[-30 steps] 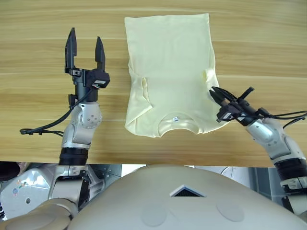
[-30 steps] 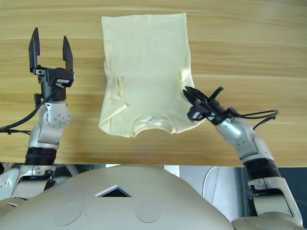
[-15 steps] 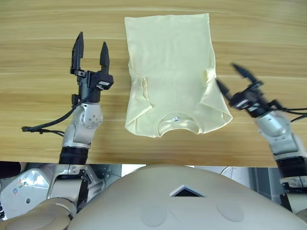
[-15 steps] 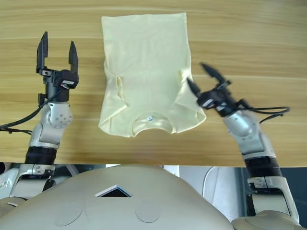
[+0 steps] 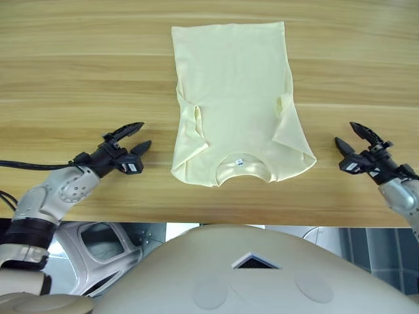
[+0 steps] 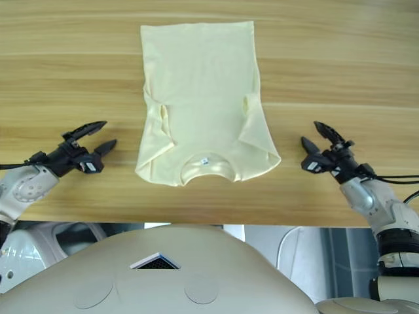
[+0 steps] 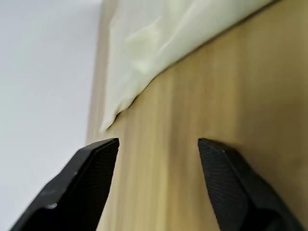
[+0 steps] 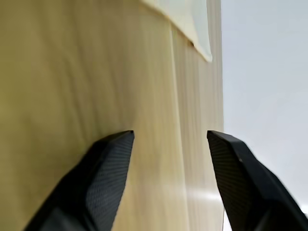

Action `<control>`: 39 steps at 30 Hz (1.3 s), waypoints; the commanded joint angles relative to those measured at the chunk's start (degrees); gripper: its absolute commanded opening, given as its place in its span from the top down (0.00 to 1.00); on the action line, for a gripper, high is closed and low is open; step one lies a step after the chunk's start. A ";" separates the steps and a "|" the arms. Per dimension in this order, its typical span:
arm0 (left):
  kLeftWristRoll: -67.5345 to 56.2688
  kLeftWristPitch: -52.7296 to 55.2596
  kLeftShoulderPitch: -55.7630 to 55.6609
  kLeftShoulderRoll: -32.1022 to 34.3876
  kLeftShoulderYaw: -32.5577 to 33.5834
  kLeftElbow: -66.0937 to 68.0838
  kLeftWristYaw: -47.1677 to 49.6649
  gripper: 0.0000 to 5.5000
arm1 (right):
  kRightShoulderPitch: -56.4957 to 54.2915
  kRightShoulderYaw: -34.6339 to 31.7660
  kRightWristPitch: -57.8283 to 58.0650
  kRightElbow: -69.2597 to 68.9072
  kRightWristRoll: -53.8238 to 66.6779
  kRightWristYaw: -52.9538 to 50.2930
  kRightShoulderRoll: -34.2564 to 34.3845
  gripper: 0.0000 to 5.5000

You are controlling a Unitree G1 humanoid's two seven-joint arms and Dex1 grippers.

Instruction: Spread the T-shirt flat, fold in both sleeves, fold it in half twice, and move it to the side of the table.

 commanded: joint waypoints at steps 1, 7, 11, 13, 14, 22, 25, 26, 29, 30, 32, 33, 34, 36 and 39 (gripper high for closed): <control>-0.97 1.20 5.84 3.27 -4.17 -4.64 -10.20 0.44 | 6.20 2.29 -1.56 -6.65 0.18 5.41 -1.69 0.49; -2.12 0.67 4.07 3.56 -6.88 -5.45 -15.51 0.44 | 8.95 3.50 -0.89 -14.51 2.21 11.59 -2.56 0.49; -1.36 -0.77 -1.01 1.14 -9.83 -2.89 -17.82 0.44 | 8.67 4.22 -0.60 -16.90 2.77 13.59 -1.83 0.49; -1.13 -1.91 -3.55 -0.26 -11.70 -1.29 -18.85 0.44 | 8.08 4.51 -0.39 -17.23 2.96 14.23 -1.54 0.49; -1.06 -2.41 -4.63 -0.92 -12.57 -0.61 -19.22 0.44 | 7.76 4.64 -0.27 -17.29 3.01 14.50 -1.34 0.49; -0.57 -4.61 -6.86 -3.38 -16.76 0.50 -20.01 0.44 | 5.99 5.50 -1.06 -15.34 2.64 14.57 -1.12 0.49; -0.96 -4.76 -5.67 -2.55 -16.80 -0.66 -19.94 0.44 | 5.39 5.89 -1.43 -14.36 2.56 14.53 -1.08 0.49; -1.16 -4.79 -5.00 -2.10 -16.61 -1.28 -19.80 0.44 | 5.29 5.93 -1.53 -14.02 2.53 14.43 -1.03 0.49; -1.36 -4.44 -3.68 -1.47 -16.20 -2.35 -19.36 0.44 | 6.26 5.69 -1.83 -14.04 2.74 14.28 -1.43 0.49; -1.22 -4.34 -3.95 -1.77 -16.32 -1.80 -19.29 0.44 | 6.35 5.78 -1.97 -14.11 2.76 14.32 -1.43 0.49; -0.95 -4.15 -4.56 -2.47 -16.56 -0.76 -19.12 0.44 | 6.05 6.17 -2.47 -13.91 2.69 14.36 -1.28 0.49; -1.00 -4.10 -4.71 -2.67 -16.63 -0.53 -19.10 0.44 | 5.85 6.41 -2.64 -13.76 2.66 14.50 -1.22 0.52; -1.05 -4.09 -4.68 -2.74 -16.66 -0.54 -19.10 0.44 | 5.71 6.56 -2.79 -13.61 2.63 14.58 -1.22 0.54; -1.03 -4.10 -4.67 -2.80 -16.71 -0.52 -19.09 0.50 | 5.49 6.79 -3.06 -13.34 2.62 14.76 -1.35 0.61; -0.39 -4.01 -4.99 -3.12 -16.52 0.13 -18.12 0.60 | 5.32 7.02 -3.44 -13.40 3.04 15.18 -1.52 0.72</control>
